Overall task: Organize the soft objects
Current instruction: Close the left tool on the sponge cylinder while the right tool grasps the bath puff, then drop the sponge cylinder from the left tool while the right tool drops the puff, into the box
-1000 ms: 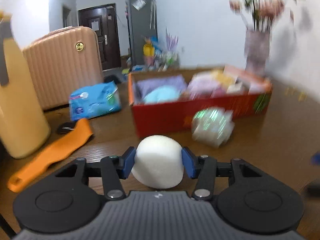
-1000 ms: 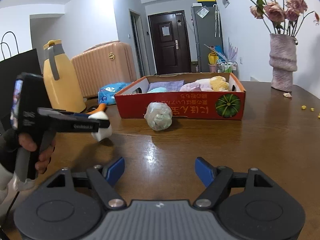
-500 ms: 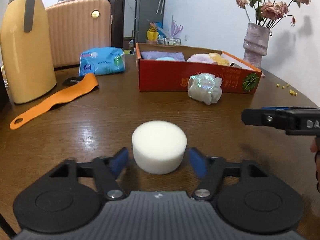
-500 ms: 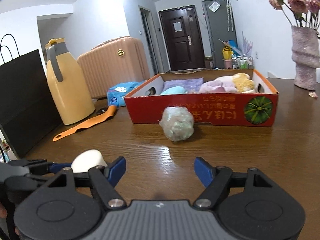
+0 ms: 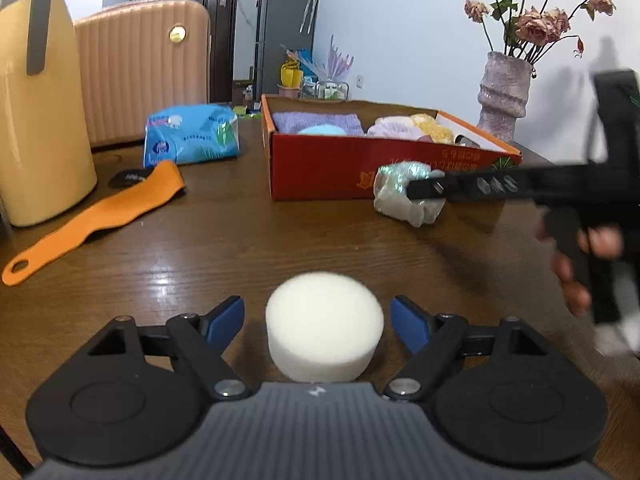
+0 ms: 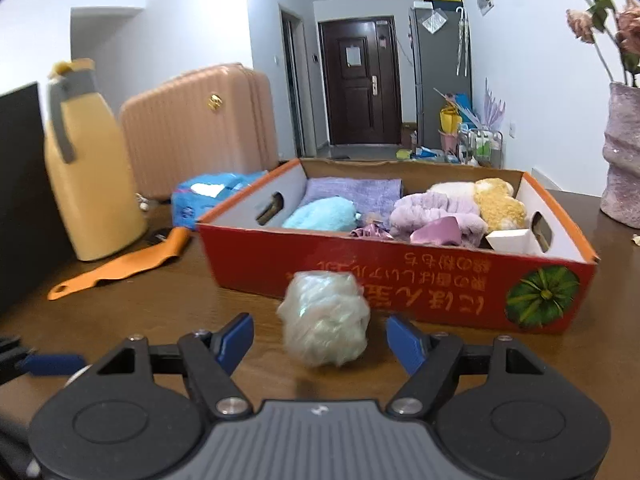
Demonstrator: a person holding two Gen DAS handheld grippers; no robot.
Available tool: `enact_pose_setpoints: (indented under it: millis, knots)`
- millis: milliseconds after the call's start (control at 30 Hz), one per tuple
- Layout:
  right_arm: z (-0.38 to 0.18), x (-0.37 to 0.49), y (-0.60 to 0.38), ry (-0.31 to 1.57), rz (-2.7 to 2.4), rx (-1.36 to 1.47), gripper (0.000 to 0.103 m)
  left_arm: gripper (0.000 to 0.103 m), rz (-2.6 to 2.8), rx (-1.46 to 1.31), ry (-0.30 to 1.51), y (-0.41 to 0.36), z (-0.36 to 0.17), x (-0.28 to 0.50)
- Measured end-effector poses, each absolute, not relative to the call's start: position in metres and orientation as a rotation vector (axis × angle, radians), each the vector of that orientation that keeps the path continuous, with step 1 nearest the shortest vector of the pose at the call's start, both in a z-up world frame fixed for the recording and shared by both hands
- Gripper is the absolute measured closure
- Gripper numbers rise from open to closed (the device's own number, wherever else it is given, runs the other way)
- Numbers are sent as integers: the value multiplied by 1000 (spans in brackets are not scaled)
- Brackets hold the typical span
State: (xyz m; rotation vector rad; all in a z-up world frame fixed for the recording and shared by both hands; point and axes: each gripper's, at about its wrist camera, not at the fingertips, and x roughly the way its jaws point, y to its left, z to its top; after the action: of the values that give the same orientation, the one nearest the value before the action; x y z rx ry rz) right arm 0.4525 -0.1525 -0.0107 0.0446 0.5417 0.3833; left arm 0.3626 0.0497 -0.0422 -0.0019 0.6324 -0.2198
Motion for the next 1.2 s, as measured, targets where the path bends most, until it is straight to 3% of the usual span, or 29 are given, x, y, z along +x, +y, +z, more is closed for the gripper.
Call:
enact_pose_setpoints:
  millis: [33,67,100,133,233,800,1200]
  knots:
    - [-12,458,-151,546,386,51,34,24,-221,-4,637,50,-44,363]
    - [-13,461,-150,547,395,58,48,30,-222,-6,638,51,-45,363]
    - [-14,464,-149,551,403,66,54,45,-218,-9,637,51,-46,363]
    - [-16,466,-148,562,411,71,70,45,-212,-9,637,52,-46,364]
    - [-15,458,-146,553,427,60,75,47,-215,-16,624,53,-45,362]
    - [-2,262,-225,556,345,220,77,47,-301,-43,548,1,-10,275]
    - [19,261,-247,473,336,234,77,47,-337,-35,494,-8,18,277]
